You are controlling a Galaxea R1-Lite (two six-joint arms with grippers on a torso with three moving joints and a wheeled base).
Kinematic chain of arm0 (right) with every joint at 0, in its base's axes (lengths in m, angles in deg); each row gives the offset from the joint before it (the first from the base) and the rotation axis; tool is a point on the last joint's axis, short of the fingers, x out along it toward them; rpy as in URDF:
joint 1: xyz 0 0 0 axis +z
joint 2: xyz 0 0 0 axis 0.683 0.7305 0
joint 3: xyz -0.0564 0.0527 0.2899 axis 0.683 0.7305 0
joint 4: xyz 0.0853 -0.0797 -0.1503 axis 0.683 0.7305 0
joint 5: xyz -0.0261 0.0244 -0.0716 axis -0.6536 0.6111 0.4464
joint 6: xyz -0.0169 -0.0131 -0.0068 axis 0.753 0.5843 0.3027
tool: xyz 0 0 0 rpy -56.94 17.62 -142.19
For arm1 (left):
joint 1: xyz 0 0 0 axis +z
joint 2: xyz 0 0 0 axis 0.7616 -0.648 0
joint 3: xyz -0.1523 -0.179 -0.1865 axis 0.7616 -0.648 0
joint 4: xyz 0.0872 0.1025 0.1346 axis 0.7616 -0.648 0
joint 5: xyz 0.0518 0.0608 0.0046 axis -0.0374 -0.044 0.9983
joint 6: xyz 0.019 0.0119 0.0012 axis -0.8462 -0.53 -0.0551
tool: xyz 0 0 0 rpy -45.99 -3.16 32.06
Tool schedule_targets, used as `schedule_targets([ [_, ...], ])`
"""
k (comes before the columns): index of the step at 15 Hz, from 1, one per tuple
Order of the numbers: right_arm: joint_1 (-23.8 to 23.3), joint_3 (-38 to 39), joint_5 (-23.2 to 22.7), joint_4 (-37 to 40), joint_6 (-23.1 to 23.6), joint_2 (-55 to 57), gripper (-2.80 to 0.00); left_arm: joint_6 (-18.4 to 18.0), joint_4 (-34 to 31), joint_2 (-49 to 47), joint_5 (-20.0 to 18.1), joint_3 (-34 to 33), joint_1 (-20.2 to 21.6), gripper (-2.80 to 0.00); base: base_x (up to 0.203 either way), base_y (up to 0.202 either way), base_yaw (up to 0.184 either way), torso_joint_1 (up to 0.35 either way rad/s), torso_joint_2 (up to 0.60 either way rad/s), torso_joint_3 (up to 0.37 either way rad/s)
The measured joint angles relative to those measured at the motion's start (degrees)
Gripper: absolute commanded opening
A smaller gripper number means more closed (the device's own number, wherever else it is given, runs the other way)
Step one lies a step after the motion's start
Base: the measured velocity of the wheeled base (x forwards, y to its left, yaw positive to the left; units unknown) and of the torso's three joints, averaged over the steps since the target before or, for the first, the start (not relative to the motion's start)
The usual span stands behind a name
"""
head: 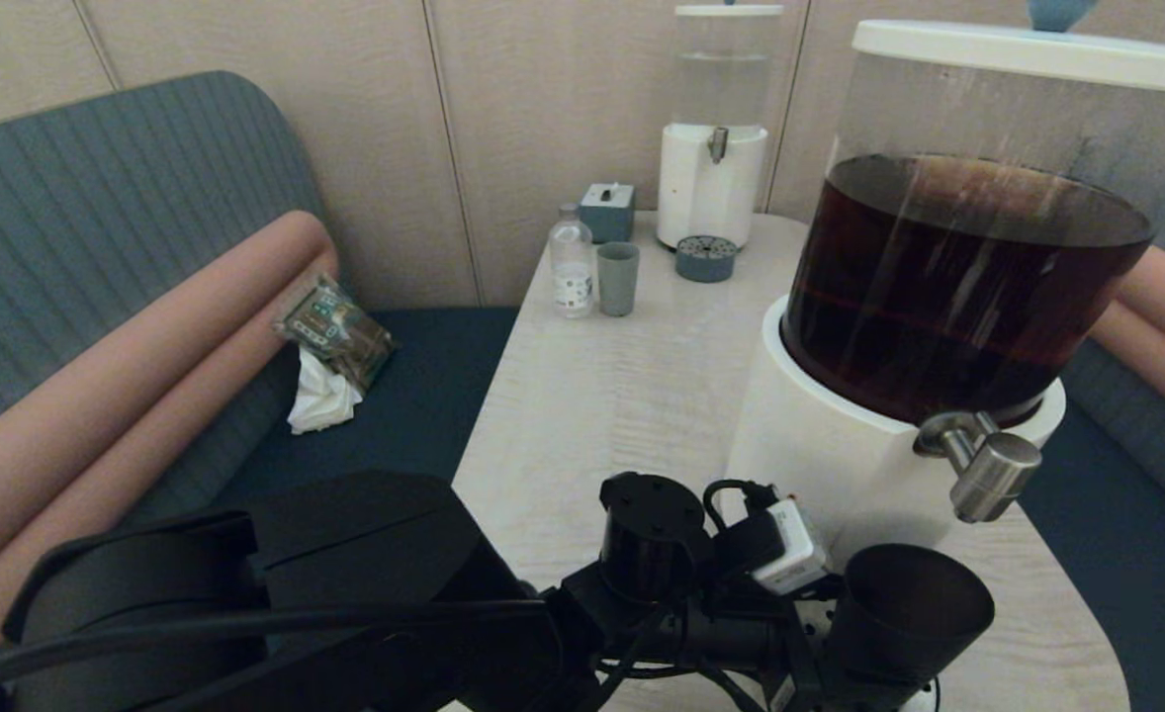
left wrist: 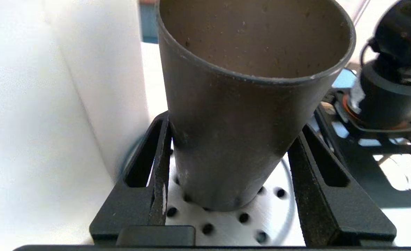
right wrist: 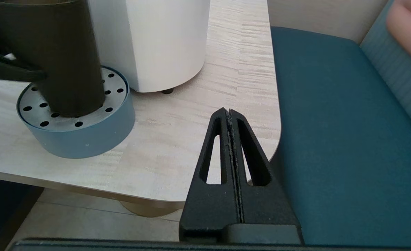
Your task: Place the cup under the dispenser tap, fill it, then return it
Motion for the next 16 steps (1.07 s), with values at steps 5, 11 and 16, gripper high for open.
schedule_targets([
  [5, 0.0, 0.0, 0.0, 0.0, 0.0, 0.0, -2.8, 0.0, 0.5, 5.5, 0.6, -9.2, 0.1, -2.8, 0.0, 0.0, 0.0, 0.0, 0.0, 0.0],
  [11, 0.0, 0.0, 0.0, 0.0, 0.0, 0.0, -2.8, 1.1, 4.1, 13.0, 4.2, -18.4, 0.8, -2.8, 0.0, 0.0, 0.0, 0.0, 0.0, 0.0],
  [16, 0.0, 0.0, 0.0, 0.0, 0.0, 0.0, -2.8, 3.2, 4.2, 19.1, 10.4, -24.3, 5.0, -2.8, 0.0, 0.0, 0.0, 0.0, 0.0, 0.0],
])
